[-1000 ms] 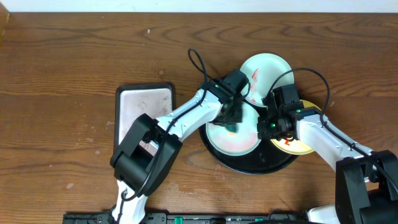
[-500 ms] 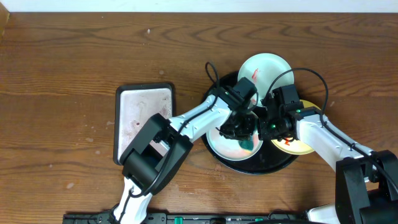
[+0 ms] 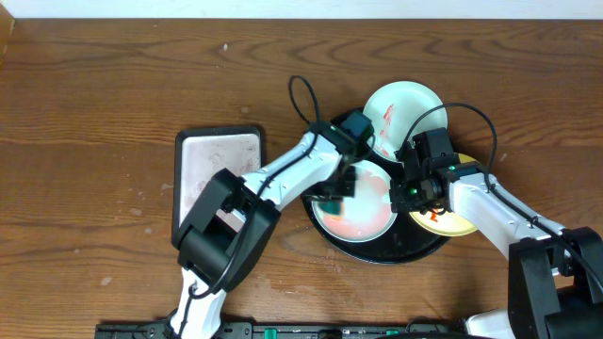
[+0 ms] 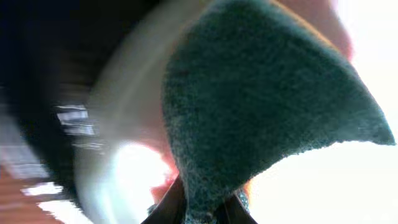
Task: Clean dirty plates on tray and stack at the side
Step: 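Scrub the green plate with the sponge while the right gripper holds it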
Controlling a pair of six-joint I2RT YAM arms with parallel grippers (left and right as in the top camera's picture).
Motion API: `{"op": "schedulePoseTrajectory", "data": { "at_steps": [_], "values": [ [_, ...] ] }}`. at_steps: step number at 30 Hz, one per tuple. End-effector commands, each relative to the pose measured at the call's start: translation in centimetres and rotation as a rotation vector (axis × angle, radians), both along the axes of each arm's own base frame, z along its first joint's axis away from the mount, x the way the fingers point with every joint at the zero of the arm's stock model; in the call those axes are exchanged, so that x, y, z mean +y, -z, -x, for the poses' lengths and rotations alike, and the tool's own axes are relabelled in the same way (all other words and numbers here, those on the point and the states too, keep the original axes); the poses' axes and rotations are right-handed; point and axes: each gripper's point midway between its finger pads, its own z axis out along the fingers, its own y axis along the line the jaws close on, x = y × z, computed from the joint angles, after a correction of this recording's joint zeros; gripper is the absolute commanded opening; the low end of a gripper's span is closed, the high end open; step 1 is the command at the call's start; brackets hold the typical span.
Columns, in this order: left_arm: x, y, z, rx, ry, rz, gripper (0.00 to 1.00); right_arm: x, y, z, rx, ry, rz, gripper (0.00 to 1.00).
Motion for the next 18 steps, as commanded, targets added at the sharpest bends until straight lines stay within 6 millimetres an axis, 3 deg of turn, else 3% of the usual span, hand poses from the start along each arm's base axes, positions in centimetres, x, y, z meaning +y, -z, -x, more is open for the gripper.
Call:
{"op": "schedulePoseTrajectory", "data": {
  "at_steps": [1, 3, 6, 8, 14, 18],
  "values": [
    [5.5, 0.9, -2.9, -0.119, -0.023, -0.252, 0.11, -1.1, 1.1, 0.9, 0.034, -0.009, 0.057, 0.01],
    [4.2, 1.1, -2.7, -0.106, -0.049, -0.191, 0.11, -1.1, 1.1, 0.9, 0.033, -0.01, 0.057, 0.01],
    [-1.3, 1.6, -2.0, -0.043, -0.034, 0.071, 0.11, -1.1, 1.1, 0.9, 0.032, -0.009, 0.061, 0.01],
    [-3.7, 1.8, -1.7, -0.041, -0.01, 0.15, 0.11, -1.1, 1.1, 0.9, 0.032, -0.013, 0.061, 0.01],
    [-8.7, 2.8, 0.9, -0.013, 0.067, 0.248, 0.15, -1.1, 1.1, 0.9, 0.033, -0.015, 0.062, 0.01],
    [-10.1, 2.8, 2.5, -0.018, 0.159, 0.253, 0.17, -1.1, 1.1, 0.9, 0.033, -0.015, 0.062, 0.01]
  ]
}}
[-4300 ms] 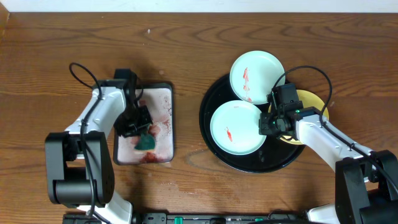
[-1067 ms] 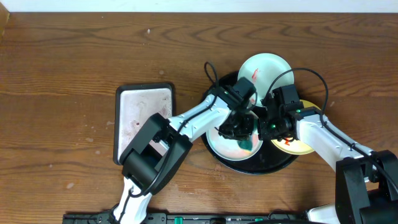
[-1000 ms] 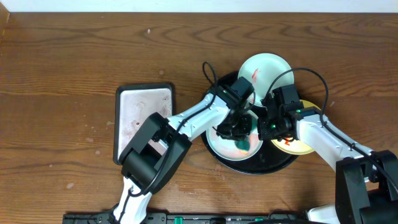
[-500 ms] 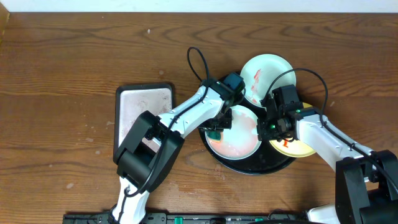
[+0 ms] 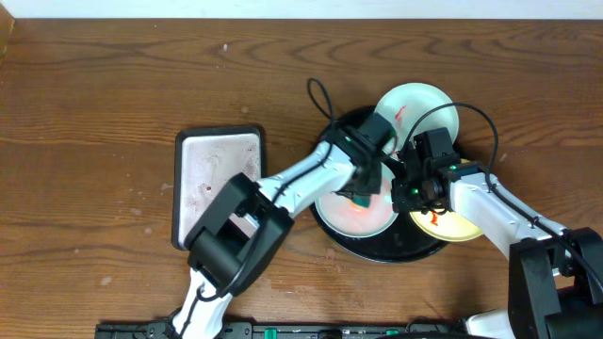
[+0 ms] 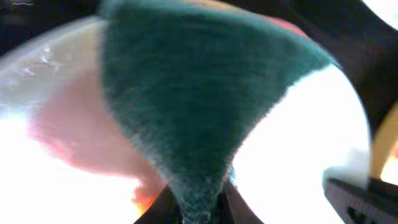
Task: Clean dirty plates on tray and stack at the side
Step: 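Scrub the green plate with the sponge while the right gripper holds it, then return the sponge with the left gripper to the sink tray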
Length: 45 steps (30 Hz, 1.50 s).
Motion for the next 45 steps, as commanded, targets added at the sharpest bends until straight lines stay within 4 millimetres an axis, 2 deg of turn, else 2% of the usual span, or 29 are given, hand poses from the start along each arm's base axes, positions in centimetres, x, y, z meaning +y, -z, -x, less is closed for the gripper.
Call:
{"op": "schedulePoseTrajectory", "data": {
  "at_steps": [1, 7, 9, 11, 14, 17, 23, 25, 29, 32, 35, 38, 40, 42, 45],
  "values": [
    [-2.0, 2.8, 4.1, 0.103, 0.107, 0.003, 0.17, -0.8, 1.1, 1.0, 0.034, -0.022, 0.044, 0.01],
    [-0.2, 2.7, 4.6, 0.154, 0.085, -0.043, 0.14, -0.8, 1.1, 1.0, 0.036, -0.023, 0.044, 0.01],
    [0.2, 2.1, 5.0, 0.182, 0.088, -0.038, 0.1, -0.8, 1.1, 1.0, 0.036, -0.022, 0.044, 0.01],
    [-0.1, 1.5, 5.4, 0.189, 0.134, -0.014, 0.1, -0.8, 1.1, 1.0, 0.035, -0.022, 0.044, 0.01],
    [0.7, 0.8, 5.7, 0.185, 0.167, -0.035, 0.09, -0.8, 1.1, 1.0, 0.035, -0.022, 0.044, 0.01],
    [3.4, 0.9, 4.9, 0.157, 0.121, -0.154, 0.09, -0.8, 1.1, 1.0, 0.037, -0.022, 0.045, 0.01],
    [12.3, 0.7, 1.6, 0.062, -0.125, -0.501, 0.08, -0.8, 1.1, 1.0, 0.036, -0.022, 0.044, 0.01],
    [14.3, 0.4, 0.5, 0.028, -0.209, -0.561, 0.08, -0.8, 1.1, 1.0, 0.036, -0.022, 0.044, 0.01],
    [14.6, -0.4, -0.7, 0.022, -0.25, -0.527, 0.08, -0.8, 1.1, 1.0, 0.037, -0.022, 0.044, 0.01],
    [13.4, -2.6, -1.2, 0.017, -0.263, -0.449, 0.08, -0.8, 1.1, 1.0, 0.037, -0.02, 0.044, 0.01],
    [12.4, -6.1, -1.9, -0.041, -0.265, -0.361, 0.08, -0.8, 1.1, 1.0, 0.041, 0.004, 0.04, 0.01],
    [12.5, -10.4, -2.2, -0.125, -0.262, -0.285, 0.08, -0.8, 1.1, 1.0, 0.043, 0.016, 0.042, 0.01],
    [13.3, -12.8, -2.3, -0.167, -0.262, -0.254, 0.11, -0.8, 1.1, 1.0, 0.043, 0.016, 0.042, 0.01],
    [15.0, -14.7, -2.2, -0.194, -0.278, -0.249, 0.12, -0.8, 1.1, 0.9, 0.038, 0.016, 0.041, 0.01],
    [19.1, -16.2, -2.1, -0.195, -0.352, -0.308, 0.13, -0.6, 0.9, 0.1, 0.007, 0.015, 0.032, 0.07]
  ]
}}
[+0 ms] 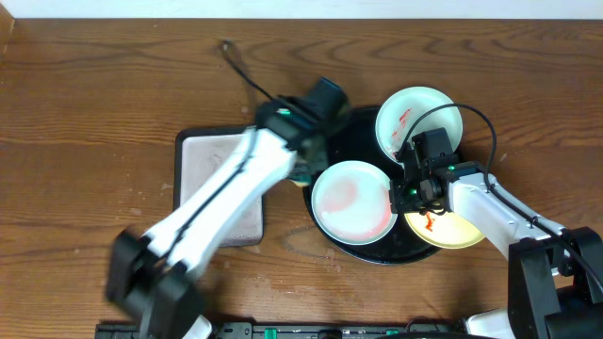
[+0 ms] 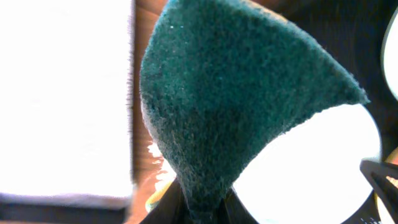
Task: Clean dirty plates on tray and stack at the side
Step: 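Return the sponge with the left gripper to the sink tray, then lift the cleaned green plate upright with the right gripper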
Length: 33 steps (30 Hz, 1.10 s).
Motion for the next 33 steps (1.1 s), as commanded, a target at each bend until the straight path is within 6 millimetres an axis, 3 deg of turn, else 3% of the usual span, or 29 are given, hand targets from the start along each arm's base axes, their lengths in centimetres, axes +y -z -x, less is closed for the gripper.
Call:
{"op": "schedulePoseTrajectory", "data": {
  "at_steps": [1, 2, 6, 8, 12, 14, 16, 22, 27, 33],
  "values": [
    [5.1, -1.3, -0.7, -0.023, -0.081, -0.097, 0.13, -1.0, 0.9, -0.2, -0.007, 0.014, 0.049, 0.06],
    [6.3, -1.2, -0.6, -0.003, -0.105, -0.112, 0.13, -0.8, 0.8, -0.5, -0.019, 0.013, 0.041, 0.01],
    [10.9, 0.8, -0.2, 0.079, -0.189, -0.154, 0.13, 0.6, -0.1, -0.6, -0.026, -0.005, -0.04, 0.01],
    [12.3, 2.3, 0.2, 0.121, -0.218, -0.149, 0.13, 0.3, -1.0, -0.7, -0.032, 0.022, -0.032, 0.01],
    [13.1, 5.4, 1.0, 0.195, -0.209, -0.056, 0.13, -0.9, -3.5, -1.3, -0.108, 0.059, 0.036, 0.01],
    [13.5, 6.1, 1.4, 0.218, -0.231, -0.034, 0.14, -1.4, -5.0, -1.5, -0.169, 0.061, 0.082, 0.01],
    [13.9, 6.2, 1.5, 0.227, -0.223, -0.026, 0.22, -1.7, -6.8, -1.8, -0.245, 0.059, 0.141, 0.01],
    [14.0, 5.0, 1.4, 0.195, -0.213, -0.005, 0.5, -1.9, -12.1, -2.1, -0.491, 0.018, 0.331, 0.01],
    [13.6, 1.6, 1.7, 0.084, -0.198, 0.05, 0.6, -2.4, -16.5, -1.9, -0.697, -0.013, 0.578, 0.01],
    [13.7, -2.1, 2.6, -0.04, -0.194, 0.083, 0.67, -0.8, -18.4, -1.4, -0.798, -0.12, 0.705, 0.01]
  ]
}}
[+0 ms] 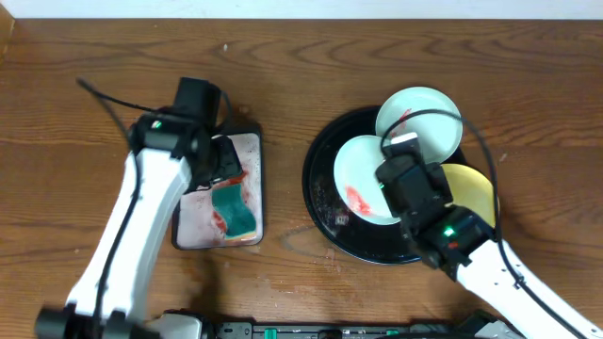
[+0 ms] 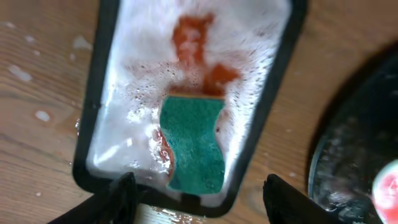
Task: Clean dirty plates on tray and stack at the side
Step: 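Lift the cleaned green plate upright with the right gripper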
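The green sponge [image 1: 236, 209] [image 2: 194, 143] lies loose in the foamy, red-smeared rectangular tray [image 1: 217, 244] [image 2: 90, 106]. My left gripper [image 1: 226, 168] [image 2: 199, 185] hovers over it, open, with nothing between its fingers. On the round black tray [image 1: 316, 202], a white plate with a red stain [image 1: 360, 184] sits tilted over its neighbours. My right gripper [image 1: 388, 174] is at its right rim and looks shut on it. A pale plate with red streaks [image 1: 424, 111] lies at the back and a yellow plate [image 1: 468, 188] at the right, partly hidden by the right arm.
The black tray's wet rim [image 2: 348, 137] shows at the right of the left wrist view. Water drops dot the brown wooden table [image 1: 85, 85] around the rectangular tray. The table's far edge meets a white wall.
My left gripper moved from the black tray's left edge to over the rectangular tray and let the sponge go into the foam. The right arm shifted, and the stained plate now sits higher and further back.
My left gripper held the sponge on the stained white plate at the first two moments while the right gripper stayed at the plate's right rim. Then the sponge was off the plate, near the rectangular tray. Now it lies in the foam, released.
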Controlling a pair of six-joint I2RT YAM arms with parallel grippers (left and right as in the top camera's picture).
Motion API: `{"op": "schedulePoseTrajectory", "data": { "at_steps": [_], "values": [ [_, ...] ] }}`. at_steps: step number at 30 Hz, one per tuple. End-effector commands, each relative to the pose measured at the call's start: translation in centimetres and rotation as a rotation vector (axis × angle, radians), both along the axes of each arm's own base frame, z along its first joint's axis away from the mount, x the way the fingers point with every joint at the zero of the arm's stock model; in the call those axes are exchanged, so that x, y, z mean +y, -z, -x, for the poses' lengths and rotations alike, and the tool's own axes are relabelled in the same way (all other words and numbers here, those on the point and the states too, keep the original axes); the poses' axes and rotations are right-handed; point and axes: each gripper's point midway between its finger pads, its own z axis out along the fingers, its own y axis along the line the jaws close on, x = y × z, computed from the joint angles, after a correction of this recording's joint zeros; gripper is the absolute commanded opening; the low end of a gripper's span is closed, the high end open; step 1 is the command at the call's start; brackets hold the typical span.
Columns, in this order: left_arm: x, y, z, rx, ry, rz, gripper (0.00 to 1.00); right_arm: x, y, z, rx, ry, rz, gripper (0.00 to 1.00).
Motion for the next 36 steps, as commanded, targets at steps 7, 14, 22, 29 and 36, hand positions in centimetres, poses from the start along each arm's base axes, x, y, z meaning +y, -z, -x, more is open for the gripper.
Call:
{"op": "schedulePoseTrajectory", "data": {
  "at_steps": [7, 14, 22, 29, 36],
  "values": [
    [0.2, -4.2, 1.4, -0.135, 0.007, 0.025, 0.8, 0.5, -5.1, 0.6, -0.21, -0.001, 0.25, 0.01],
    [0.2, -4.2, 1.4, -0.135, 0.007, 0.025, 0.83, 2.9, -6.9, 1.3, -0.25, -0.086, 0.276, 0.01],
    [0.2, -4.2, 1.4, -0.135, 0.007, 0.025, 0.83, 4.2, -7.6, 2.0, -0.27, -0.145, 0.29, 0.01],
    [0.2, -4.2, 1.4, -0.135, 0.007, 0.025, 0.84, 4.8, -7.9, 2.2, -0.284, -0.168, 0.308, 0.01],
    [0.2, -4.2, 1.4, -0.135, 0.007, 0.025, 0.84, 4.9, -7.9, 2.3, -0.285, -0.173, 0.308, 0.01]
  ]
}}
